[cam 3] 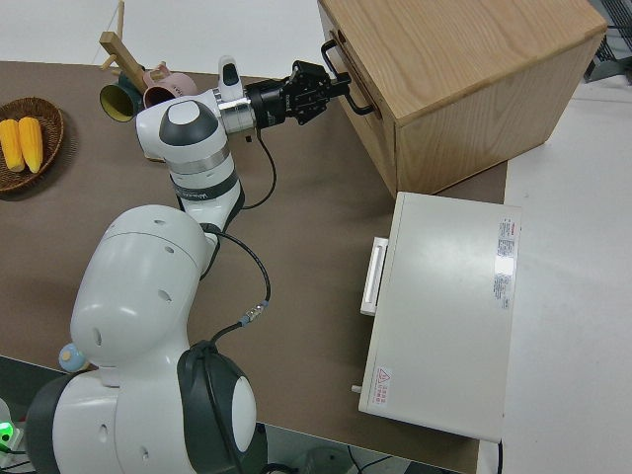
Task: Slide drawer open with right arm
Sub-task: 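Pull the drawer handle toward the robot with the right gripper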
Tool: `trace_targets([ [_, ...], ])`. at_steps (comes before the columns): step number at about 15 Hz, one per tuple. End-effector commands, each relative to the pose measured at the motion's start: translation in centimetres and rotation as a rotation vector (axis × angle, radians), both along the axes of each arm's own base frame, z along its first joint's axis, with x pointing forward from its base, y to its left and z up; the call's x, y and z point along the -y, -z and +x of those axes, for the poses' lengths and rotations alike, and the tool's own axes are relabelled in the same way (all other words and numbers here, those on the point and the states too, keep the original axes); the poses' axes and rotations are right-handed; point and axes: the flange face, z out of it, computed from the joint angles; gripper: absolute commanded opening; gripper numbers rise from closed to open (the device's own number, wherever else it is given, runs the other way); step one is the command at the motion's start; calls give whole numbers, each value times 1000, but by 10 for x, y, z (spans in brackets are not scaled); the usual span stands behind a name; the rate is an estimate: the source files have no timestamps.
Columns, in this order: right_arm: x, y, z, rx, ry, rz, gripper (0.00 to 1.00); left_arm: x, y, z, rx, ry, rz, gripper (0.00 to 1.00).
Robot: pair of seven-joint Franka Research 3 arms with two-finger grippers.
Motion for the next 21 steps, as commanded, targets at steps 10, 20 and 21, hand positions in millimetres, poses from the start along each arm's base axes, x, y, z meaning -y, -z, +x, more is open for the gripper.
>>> trace_targets([
  [10,-54,-6,-20,20,72,52,0,0,-4,-3,7,9,-5,993],
  [20,-134,-15,-66,-10,150,95,0,0,-4,-3,7,9,-5,993],
  [21,-139,-15,-70,-16,156,98,0,0,-4,-3,7,9,-5,993],
])
